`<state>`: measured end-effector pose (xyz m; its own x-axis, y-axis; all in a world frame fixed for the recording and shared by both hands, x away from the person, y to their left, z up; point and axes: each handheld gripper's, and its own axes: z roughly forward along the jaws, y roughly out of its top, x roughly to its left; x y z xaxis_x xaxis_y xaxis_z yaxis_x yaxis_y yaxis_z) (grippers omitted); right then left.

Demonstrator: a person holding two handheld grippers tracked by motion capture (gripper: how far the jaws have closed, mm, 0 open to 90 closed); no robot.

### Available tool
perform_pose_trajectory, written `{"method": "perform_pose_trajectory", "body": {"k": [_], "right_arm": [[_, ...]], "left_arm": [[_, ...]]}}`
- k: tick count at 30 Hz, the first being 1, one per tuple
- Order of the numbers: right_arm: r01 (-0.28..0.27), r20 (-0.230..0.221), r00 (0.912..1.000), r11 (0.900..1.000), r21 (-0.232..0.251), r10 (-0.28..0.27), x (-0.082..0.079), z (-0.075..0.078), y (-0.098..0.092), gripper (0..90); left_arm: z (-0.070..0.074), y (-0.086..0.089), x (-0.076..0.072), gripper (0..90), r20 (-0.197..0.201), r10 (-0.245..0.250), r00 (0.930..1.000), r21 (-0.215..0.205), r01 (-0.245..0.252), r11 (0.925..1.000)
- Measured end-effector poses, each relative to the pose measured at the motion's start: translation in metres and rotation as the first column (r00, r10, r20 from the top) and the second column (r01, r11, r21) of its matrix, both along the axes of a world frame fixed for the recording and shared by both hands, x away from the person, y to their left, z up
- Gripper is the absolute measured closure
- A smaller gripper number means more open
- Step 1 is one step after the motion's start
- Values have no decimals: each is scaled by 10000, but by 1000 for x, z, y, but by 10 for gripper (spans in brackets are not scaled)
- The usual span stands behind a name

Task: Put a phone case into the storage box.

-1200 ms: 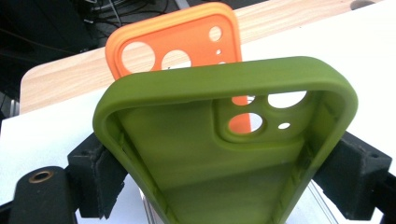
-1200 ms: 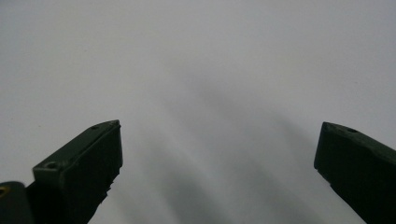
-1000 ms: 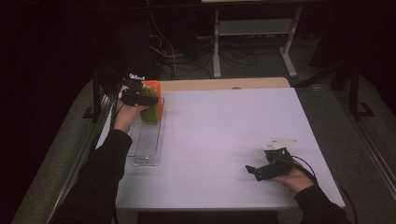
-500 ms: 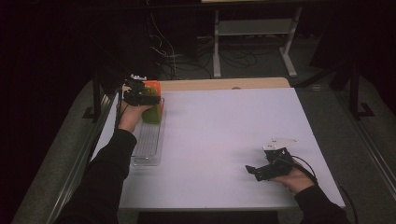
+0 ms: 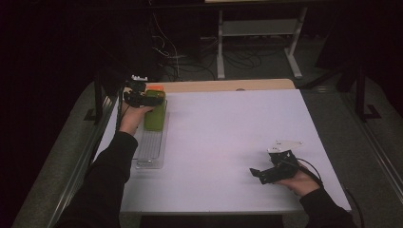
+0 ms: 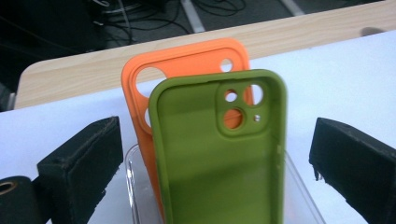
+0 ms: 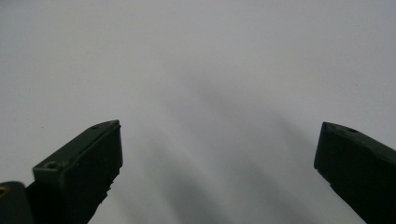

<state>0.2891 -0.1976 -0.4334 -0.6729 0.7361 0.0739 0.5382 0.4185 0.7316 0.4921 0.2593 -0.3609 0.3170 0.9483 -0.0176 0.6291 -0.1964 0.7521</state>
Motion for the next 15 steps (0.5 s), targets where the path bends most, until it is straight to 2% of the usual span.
{"method": "perform_pose_trajectory", "body": {"k": [4,8,12,13,15], "right_arm": [[-11,-33,10000,10000,-10,11,0,0,0,3],[-1,-32,10000,10000,47,1,0,1,1,3],[0,-26,10000,10000,9,0,-1,2,1,3],[9,-47,10000,10000,16,-9,-1,2,1,3],[-55,12,10000,10000,15,55,-1,2,1,3]], "left_arm": [[8,3,-7,25,-34,-586,9983,-143,586,9982],[17,5,-18,24,25,-1211,9926,-372,1211,9919],[25,5,-31,24,230,-1795,9835,-784,1807,9804],[27,4,-35,24,250,-1915,9812,-993,1930,9762],[29,3,-43,24,323,-2263,9735,-1039,2285,9680]]}}
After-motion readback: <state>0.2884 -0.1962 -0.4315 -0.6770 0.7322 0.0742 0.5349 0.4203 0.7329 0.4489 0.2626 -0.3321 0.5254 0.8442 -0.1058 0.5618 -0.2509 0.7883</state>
